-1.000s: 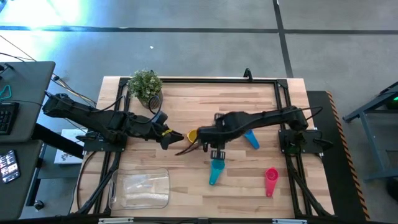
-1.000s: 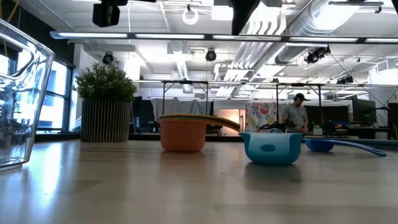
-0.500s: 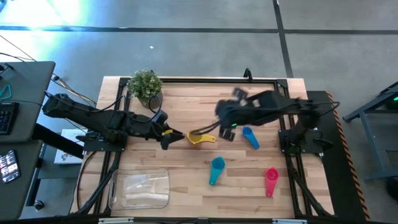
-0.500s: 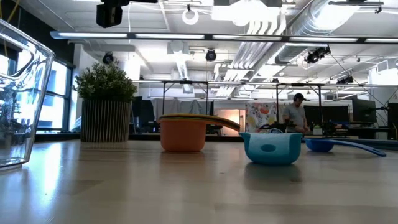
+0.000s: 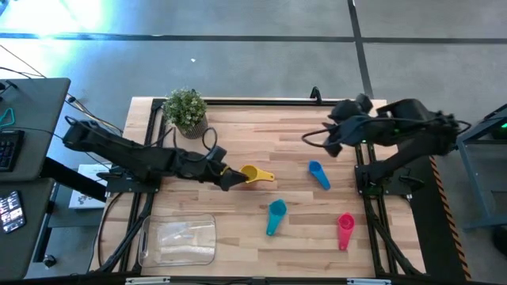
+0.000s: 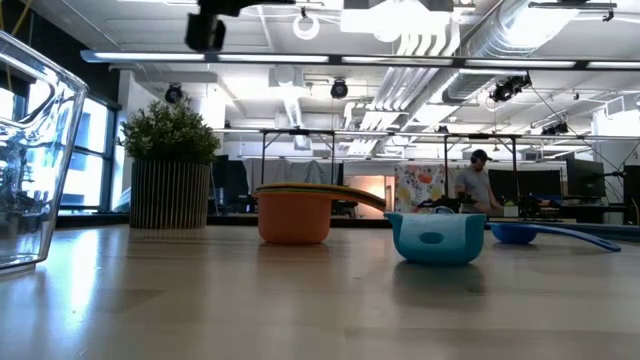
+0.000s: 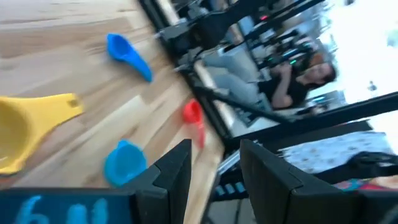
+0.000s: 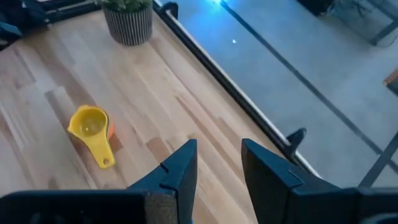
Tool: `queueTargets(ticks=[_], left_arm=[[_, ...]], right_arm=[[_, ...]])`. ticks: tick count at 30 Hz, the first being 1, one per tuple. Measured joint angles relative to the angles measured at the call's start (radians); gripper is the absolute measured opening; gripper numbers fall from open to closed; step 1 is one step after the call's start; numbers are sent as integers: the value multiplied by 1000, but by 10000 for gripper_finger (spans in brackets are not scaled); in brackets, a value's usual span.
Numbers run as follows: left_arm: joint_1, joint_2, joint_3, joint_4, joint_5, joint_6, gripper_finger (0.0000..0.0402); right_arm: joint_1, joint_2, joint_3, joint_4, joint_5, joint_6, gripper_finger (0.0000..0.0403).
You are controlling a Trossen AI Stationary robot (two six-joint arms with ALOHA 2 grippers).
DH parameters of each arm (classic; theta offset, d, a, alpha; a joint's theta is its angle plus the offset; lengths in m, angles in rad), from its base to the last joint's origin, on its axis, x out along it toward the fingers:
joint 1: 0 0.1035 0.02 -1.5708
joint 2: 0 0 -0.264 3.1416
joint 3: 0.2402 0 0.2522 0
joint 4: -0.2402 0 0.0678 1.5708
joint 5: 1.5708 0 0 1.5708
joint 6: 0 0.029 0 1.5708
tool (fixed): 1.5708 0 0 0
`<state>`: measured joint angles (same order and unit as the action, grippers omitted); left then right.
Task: Nest measuring cups in basket
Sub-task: Stack the light blue measuring cup on the yellow measuring cup
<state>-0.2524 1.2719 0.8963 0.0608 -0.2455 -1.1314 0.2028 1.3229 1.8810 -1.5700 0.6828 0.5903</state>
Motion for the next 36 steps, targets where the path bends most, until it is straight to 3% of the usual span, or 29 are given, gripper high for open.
queueTargets(ticks=[5, 10, 16, 24, 36], left_arm=[[19, 77, 40, 66, 19, -28, 129], [40, 153, 161, 70, 27, -9, 129], [57, 254, 335, -79, 26, 17, 129], [34, 405, 470, -216, 15, -55, 129], [-36, 587, 507, -222, 5, -289, 129]], right_arm=[[0, -108, -143, 8, -10, 24, 117], [0, -183, -250, 10, -55, 32, 117], [0, -244, -331, 12, -104, 34, 117], [1, -288, -374, 15, -142, 18, 117], [1, -304, -374, 24, -156, -34, 117]])
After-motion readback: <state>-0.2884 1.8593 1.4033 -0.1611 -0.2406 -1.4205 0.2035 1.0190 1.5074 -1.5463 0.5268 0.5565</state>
